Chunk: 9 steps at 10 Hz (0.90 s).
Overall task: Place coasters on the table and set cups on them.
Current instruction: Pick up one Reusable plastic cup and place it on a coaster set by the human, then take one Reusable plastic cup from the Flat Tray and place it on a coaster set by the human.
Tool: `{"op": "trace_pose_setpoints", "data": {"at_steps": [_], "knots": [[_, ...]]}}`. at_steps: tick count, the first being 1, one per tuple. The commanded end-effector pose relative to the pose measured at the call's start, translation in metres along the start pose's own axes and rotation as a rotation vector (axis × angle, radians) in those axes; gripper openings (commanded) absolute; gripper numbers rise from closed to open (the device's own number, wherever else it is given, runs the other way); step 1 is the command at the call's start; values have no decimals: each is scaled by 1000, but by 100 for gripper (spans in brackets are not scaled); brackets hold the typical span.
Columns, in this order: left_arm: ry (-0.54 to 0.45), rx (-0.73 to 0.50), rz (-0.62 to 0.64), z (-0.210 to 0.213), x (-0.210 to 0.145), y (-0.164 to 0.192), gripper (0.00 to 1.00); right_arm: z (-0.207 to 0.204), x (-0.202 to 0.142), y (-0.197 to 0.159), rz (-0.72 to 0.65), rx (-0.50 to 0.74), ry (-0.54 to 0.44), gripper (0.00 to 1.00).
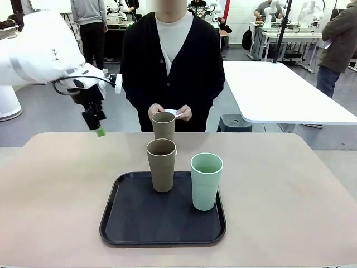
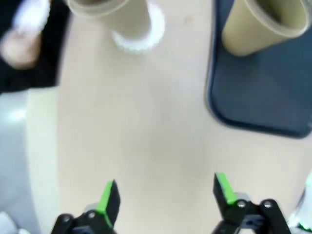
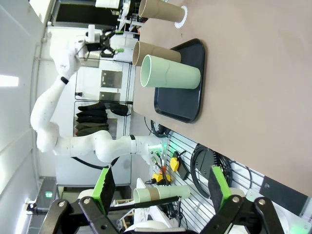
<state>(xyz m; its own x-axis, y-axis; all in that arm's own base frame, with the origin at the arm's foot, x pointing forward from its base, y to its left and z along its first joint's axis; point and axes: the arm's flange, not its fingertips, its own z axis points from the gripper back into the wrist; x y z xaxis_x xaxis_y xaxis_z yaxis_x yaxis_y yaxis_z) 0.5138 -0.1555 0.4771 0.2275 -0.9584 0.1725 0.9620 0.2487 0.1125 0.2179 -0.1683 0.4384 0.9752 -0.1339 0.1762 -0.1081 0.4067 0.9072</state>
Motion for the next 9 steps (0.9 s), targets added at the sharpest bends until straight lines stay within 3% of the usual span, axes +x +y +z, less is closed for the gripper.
{"op": "trace_pose_setpoints", "data": {"at_steps": [1,4,5,6,9], "knots": [[142,-58,307,27,49,-21,100,1,2,1,17,23,-12,100],[121,-7,539,46,56,-38,100,1,2,1,17,23,-12,100],[62,-23,532,45,58,-41,100,1,2,1,17,23,-12,100],[152,-9,483,49,50,-43,100,1,2,1,17,23,-12,100],[152,-9,483,49,50,-43,100,1,2,1,17,23,-12,100]]}}
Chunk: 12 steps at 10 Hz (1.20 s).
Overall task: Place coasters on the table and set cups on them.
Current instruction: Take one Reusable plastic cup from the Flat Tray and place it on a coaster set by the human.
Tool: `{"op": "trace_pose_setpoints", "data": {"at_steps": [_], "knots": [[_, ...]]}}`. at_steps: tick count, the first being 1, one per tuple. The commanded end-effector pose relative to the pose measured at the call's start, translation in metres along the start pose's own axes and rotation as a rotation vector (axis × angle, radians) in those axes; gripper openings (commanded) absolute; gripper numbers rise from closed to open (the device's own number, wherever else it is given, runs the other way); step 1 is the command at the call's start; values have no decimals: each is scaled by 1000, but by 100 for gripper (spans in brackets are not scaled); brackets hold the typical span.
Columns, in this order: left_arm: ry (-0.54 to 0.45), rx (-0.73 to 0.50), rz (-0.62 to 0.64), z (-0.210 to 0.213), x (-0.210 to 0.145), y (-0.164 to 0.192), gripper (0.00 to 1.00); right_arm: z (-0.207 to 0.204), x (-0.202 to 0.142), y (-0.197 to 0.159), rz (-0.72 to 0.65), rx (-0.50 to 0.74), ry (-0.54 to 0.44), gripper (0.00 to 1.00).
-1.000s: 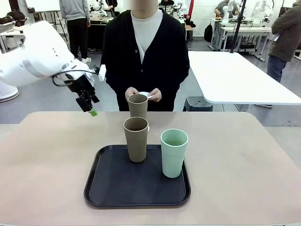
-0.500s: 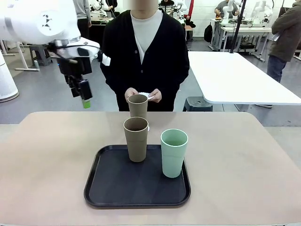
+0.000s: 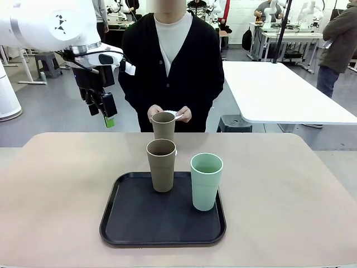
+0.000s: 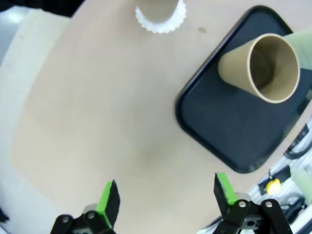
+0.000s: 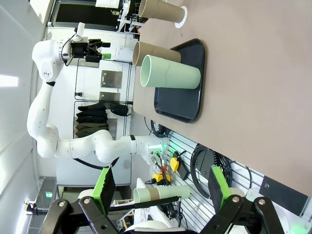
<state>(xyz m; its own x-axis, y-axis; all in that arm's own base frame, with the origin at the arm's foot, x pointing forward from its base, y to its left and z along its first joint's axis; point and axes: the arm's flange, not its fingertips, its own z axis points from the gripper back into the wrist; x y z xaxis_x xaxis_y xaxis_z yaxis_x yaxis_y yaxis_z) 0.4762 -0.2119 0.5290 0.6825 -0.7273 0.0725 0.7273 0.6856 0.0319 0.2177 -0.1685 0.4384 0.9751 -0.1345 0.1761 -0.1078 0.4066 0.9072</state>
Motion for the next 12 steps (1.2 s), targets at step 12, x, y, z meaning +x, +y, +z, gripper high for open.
{"op": "trace_pose_setpoints", "data": {"at_steps": [12], "knots": [[-764,-1077,526,-93,-322,164,100,0,2,1,18,23,-12,100]]}}
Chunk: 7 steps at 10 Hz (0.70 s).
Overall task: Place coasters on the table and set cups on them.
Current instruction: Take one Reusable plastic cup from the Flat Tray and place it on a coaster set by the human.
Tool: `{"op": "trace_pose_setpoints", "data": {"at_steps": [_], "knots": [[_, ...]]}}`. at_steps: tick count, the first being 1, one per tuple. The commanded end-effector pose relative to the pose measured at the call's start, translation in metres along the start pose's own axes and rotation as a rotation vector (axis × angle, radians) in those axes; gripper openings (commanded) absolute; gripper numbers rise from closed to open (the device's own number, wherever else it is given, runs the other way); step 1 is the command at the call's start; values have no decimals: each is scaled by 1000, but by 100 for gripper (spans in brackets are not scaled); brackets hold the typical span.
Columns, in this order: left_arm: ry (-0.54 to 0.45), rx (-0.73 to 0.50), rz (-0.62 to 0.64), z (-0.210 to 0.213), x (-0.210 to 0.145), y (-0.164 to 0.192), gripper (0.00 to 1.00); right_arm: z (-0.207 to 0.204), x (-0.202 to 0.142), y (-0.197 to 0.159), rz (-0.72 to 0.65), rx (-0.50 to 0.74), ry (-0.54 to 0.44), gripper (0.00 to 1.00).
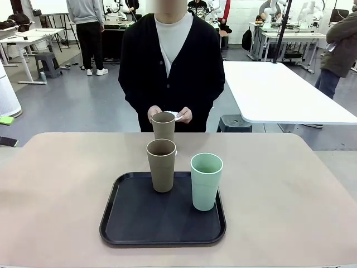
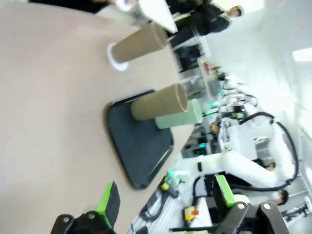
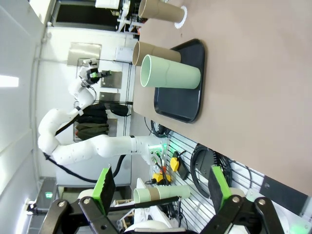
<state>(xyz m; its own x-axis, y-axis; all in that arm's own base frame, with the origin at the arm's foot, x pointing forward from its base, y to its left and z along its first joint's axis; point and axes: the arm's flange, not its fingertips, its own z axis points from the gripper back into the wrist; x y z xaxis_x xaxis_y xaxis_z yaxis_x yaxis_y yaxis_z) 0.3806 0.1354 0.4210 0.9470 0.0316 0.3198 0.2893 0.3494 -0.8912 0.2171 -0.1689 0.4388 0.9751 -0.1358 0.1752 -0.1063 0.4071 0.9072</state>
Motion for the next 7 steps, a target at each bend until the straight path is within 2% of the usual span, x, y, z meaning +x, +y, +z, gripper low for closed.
{"op": "trace_pose_setpoints", "data": {"at_steps": [1,3,5,6,7], "knots": [[-31,-134,-52,7,-7,12,100,0,2,1,19,24,-11,100],[-64,-134,-50,27,-20,13,100,0,2,1,19,24,-11,100],[-51,-87,-58,12,-15,-6,100,0,2,1,19,24,-11,100],[-65,-128,-34,23,-21,15,100,0,2,1,19,24,-11,100],[-65,-128,-34,23,-21,15,100,0,2,1,19,24,-11,100]]}}
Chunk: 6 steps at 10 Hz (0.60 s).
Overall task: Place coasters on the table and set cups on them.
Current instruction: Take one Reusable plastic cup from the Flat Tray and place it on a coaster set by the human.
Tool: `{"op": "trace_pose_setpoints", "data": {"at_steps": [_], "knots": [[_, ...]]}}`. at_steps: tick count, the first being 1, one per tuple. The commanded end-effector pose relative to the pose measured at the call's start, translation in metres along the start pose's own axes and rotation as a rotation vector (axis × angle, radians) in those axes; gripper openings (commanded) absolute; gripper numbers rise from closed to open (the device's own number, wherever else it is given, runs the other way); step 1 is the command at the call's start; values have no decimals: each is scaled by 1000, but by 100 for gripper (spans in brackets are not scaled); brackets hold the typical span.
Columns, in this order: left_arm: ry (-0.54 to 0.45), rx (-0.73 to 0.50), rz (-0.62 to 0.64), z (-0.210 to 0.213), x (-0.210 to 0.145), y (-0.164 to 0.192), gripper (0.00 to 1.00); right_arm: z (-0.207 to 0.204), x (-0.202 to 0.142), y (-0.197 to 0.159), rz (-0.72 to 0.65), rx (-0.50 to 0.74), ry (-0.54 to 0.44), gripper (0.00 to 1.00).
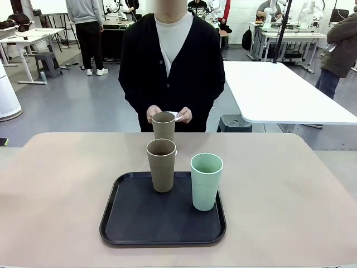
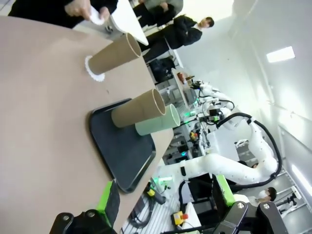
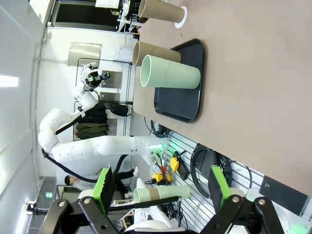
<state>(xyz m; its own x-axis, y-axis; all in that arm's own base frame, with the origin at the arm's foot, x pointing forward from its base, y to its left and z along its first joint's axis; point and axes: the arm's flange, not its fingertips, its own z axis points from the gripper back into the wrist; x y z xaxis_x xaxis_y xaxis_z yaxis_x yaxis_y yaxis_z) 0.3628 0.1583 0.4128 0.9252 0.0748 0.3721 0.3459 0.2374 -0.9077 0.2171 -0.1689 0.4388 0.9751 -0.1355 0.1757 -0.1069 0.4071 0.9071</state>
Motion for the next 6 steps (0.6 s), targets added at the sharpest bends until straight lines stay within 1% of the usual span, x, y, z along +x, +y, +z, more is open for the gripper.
{"op": "trace_pose_setpoints", "data": {"at_steps": [1,6], "knots": [[-7,-7,7,3,-2,4,100,0,2,1,18,24,-11,100],[-7,-7,7,3,-2,4,100,0,2,1,18,24,-11,100]]}}
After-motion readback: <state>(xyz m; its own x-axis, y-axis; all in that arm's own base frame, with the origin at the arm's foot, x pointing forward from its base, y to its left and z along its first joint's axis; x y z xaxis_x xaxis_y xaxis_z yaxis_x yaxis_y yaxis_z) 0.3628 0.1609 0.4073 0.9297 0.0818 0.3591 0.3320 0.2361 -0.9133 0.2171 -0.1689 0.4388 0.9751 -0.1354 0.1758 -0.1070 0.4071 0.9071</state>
